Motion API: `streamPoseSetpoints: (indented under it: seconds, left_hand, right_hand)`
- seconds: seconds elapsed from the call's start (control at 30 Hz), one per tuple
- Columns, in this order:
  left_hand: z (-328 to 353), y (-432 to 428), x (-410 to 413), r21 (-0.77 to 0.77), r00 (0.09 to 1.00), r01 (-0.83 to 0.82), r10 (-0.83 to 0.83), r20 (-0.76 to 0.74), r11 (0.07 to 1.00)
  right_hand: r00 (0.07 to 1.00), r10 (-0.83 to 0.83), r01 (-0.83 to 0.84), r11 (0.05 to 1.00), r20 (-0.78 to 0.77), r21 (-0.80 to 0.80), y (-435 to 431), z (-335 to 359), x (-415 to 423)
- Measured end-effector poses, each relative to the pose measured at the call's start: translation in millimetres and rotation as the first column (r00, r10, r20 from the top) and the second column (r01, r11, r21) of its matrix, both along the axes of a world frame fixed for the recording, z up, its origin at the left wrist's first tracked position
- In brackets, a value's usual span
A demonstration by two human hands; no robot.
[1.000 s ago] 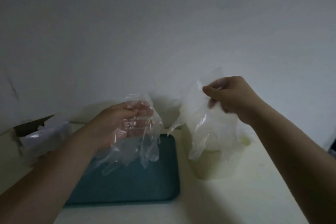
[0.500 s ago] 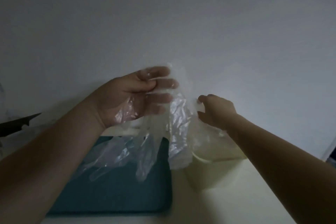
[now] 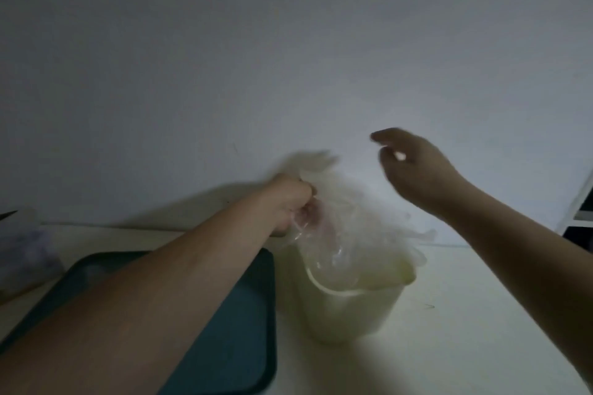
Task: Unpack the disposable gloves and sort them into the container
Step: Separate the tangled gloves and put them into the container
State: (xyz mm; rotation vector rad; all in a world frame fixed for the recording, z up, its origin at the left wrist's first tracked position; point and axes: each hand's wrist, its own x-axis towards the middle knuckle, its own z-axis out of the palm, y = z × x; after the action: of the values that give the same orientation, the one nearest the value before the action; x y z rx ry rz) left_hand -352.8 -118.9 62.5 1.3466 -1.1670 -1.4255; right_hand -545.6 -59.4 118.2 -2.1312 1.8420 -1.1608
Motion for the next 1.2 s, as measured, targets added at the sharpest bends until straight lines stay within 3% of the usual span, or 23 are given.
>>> streamPoseSetpoints:
  seconds: [0.1,0.17,0.33,0.47,0.57,0.73,0.83,0.97,1.1,1.2]
  left_hand:
    - [-4,4,-4,0.079,0.99,-0.052,0.062,-0.13,0.995]
    - [-9,1,3,0.07,0.983,-0.12,0.129,-0.128,0.99]
    - [-11,3,50,-0.155,0.97,-0.24,0.232,-0.071,0.958]
    - [-13,22,88,-0.141,0.963,-0.236,0.212,-0.168,0.961]
    - [-15,39,102,-0.123,0.964,-0.237,0.217,-0.156,0.964]
    - [-35,64,128,-0.199,0.984,-0.111,0.136,0.112,0.974]
    - [-51,73,154,-0.278,0.94,-0.054,0.142,0.309,0.959]
    - [-76,79,190,-0.405,0.675,0.156,0.202,0.709,0.901]
    - [-100,95,218,-0.269,0.423,0.252,0.145,0.894,0.93]
    - [-115,98,231,-0.237,0.418,0.244,0.119,0.901,0.94]
  right_hand:
    - [0.987,0.158,-0.156,0.902,0.029,0.403,13,-8,42]
    - [0.973,0.212,-0.119,0.808,-0.095,0.577,10,-26,63]
    - [0.882,0.25,0.032,0.814,-0.4,0.579,-20,-72,80]
    - [0.743,0.315,0.112,0.811,-0.59,0.574,-41,-107,79]
    - [0.608,0.309,0.185,0.841,-0.732,0.509,-43,-120,79]
    - [0.666,0.335,0.194,0.784,-0.666,0.589,-35,-99,84]
    - [0.761,0.225,0.168,0.838,-0.609,0.519,-24,-63,88]
    - [0.755,0.059,0.175,0.941,-0.653,0.288,5,-27,120]
    - [0.774,0.075,0.061,0.979,-0.629,0.192,27,-28,173]
    - [0.832,0.213,-0.098,0.965,-0.511,0.244,32,-44,209]
